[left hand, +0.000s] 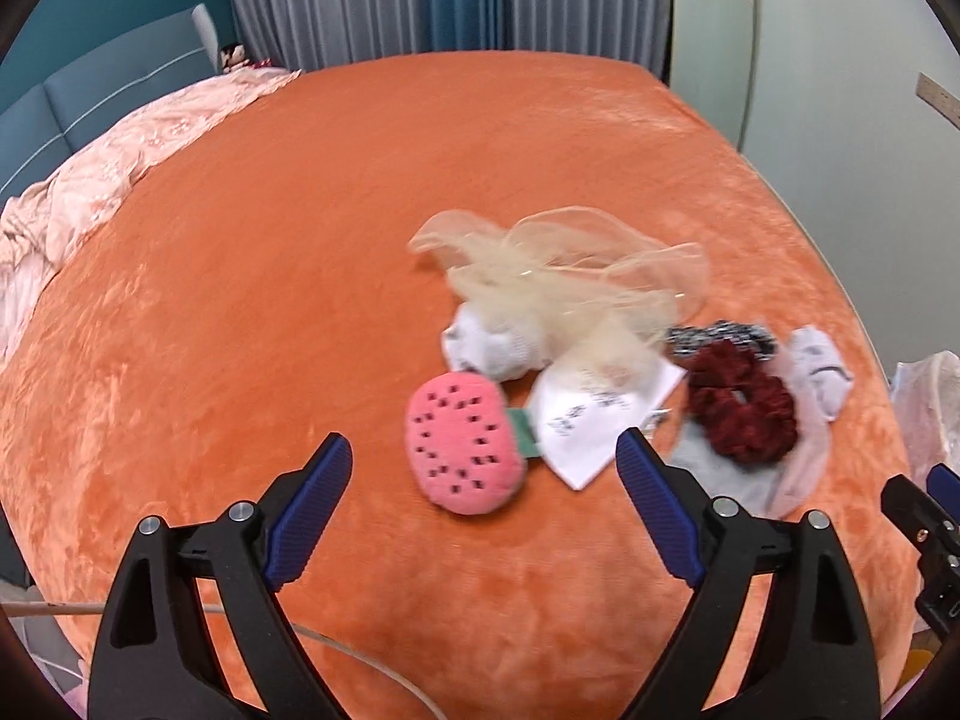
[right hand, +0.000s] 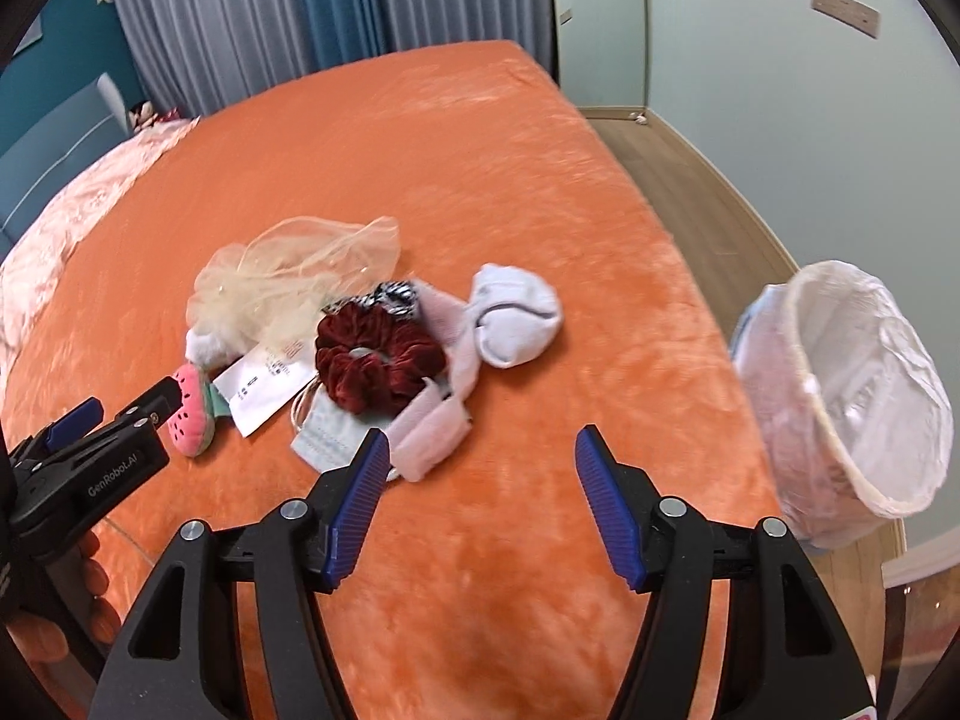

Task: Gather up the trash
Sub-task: 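Move both tools back over the remaining items on the bed, then grasp the pink strawberry plush with the left tool while the right tool grasps a plastic wrapper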

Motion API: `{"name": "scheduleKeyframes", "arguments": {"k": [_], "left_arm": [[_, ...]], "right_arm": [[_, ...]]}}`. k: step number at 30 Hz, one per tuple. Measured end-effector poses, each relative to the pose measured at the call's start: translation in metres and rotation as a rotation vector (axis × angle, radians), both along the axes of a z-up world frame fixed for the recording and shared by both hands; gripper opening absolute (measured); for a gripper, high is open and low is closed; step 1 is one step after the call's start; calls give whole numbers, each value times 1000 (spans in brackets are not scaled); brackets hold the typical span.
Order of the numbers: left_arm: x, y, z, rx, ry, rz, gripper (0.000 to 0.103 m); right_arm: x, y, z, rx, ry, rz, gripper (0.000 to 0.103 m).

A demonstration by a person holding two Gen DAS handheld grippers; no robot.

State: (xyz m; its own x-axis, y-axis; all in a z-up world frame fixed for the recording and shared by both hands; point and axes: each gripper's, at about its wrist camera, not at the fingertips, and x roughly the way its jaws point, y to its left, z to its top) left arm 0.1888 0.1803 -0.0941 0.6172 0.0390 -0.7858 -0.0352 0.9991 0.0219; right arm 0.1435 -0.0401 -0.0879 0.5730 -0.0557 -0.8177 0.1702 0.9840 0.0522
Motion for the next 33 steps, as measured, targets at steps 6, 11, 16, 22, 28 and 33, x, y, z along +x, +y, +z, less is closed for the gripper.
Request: {"name": "scheduleKeyframes", "arguments": {"k": [6,11,16,22,28,33], "left_arm": [[21,32,-26,-72,69,61,86],[35,40,-40,-129,104,74,86],[42,37,-54,-168,140,65,76],[38,30,-61,-205,135,36,51],[28,23,-56,-195,115,13,45],[13,19,-40,-203,96,0,44]], "right_arm": [[18,12,-21,-9,39,5,66],[30,17,-36,-13,63,-9,66],[37,16,-47,-20,82,-32,66],[40,15,-57,-20,88,-41,65],[41,16,-63,24,103,-19,34],[37,16,-62,49,108,-7,7]]}}
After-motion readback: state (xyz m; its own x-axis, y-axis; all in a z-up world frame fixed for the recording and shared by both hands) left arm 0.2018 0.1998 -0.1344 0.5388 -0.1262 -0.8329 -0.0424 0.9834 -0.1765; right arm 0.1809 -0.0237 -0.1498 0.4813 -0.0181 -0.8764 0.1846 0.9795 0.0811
